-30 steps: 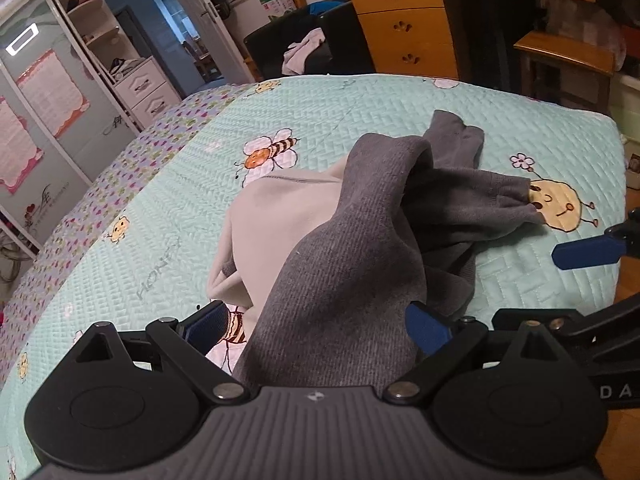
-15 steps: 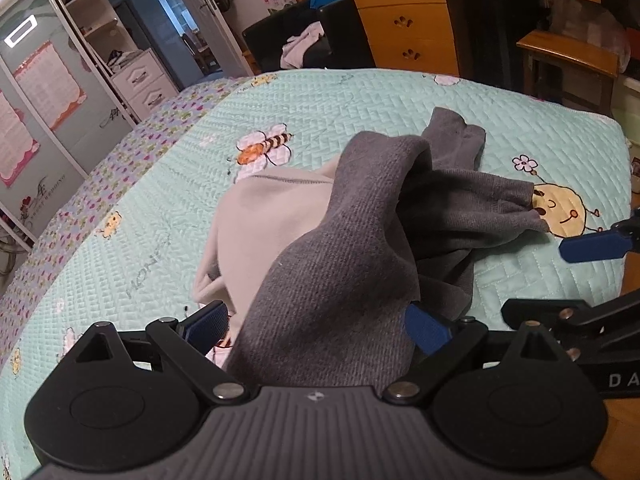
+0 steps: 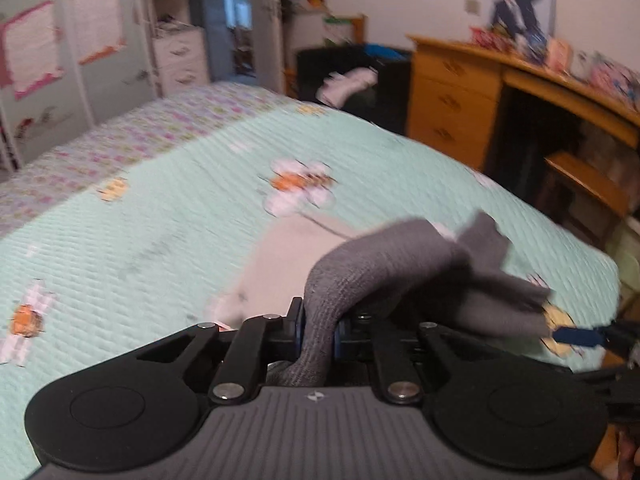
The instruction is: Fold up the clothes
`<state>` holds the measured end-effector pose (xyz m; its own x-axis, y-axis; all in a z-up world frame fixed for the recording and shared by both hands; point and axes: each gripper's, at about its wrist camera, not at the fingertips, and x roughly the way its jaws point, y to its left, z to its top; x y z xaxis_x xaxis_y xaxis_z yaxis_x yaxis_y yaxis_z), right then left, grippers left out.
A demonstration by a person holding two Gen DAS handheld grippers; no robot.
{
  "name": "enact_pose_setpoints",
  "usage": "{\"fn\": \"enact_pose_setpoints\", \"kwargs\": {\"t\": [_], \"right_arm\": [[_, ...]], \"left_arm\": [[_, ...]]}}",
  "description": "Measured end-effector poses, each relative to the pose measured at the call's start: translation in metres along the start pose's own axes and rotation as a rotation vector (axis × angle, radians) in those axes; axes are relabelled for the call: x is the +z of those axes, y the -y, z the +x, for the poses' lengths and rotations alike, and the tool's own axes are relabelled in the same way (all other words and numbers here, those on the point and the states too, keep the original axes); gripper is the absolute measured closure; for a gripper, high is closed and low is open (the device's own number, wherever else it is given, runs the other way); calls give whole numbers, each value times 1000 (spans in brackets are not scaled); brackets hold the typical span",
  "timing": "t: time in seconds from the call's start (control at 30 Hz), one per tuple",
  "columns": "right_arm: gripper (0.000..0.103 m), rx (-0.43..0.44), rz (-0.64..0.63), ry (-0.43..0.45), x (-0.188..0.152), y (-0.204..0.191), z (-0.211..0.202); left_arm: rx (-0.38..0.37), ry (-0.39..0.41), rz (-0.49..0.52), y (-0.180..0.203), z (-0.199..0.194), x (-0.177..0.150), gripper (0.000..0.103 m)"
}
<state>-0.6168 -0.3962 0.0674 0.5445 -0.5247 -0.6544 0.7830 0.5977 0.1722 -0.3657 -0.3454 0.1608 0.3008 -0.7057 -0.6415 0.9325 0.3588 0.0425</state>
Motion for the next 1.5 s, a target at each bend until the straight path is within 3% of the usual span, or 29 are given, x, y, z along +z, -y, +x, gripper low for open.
{"fn": "enact_pose_setpoints", "kwargs": {"t": [0.17,0.27,0.43,0.57,0.6,0.67,0.7,0.73,0.93,1.3,1.5], "right_arm": [[32,47,-145,113,11,-18,8],[22,27,-264,174,20,-33,22],[22,8,-339,80,36,-44,66],[22,32,-293,91,40,-49,65],[24,44,-280,74,40,-50,66],[55,84,-273,26,37,-56,73],[85,101,-258,19,36,-60,72],[89,117,-243,16,34,-63,72],[95,148,-282,206,40,-101,12],[96,284,-443,516,131,-203,-102],[103,345,-501,635,161,-271,-134]], "left_arm": [[22,12,-68,-26,-7,-6,89],[42,23,-107,-37,-13,-17,89],[53,26,-207,-66,-30,-38,89],[58,19,-269,-85,-42,-55,89],[61,17,-281,-88,-45,-59,89],[65,13,-305,-95,-51,-66,89],[68,11,-317,-99,-54,-70,89],[75,14,-322,-103,-58,-72,90],[150,93,-351,-137,-99,-65,91],[277,281,-285,-191,-218,-34,91],[407,311,-208,-226,-284,-25,91]]}}
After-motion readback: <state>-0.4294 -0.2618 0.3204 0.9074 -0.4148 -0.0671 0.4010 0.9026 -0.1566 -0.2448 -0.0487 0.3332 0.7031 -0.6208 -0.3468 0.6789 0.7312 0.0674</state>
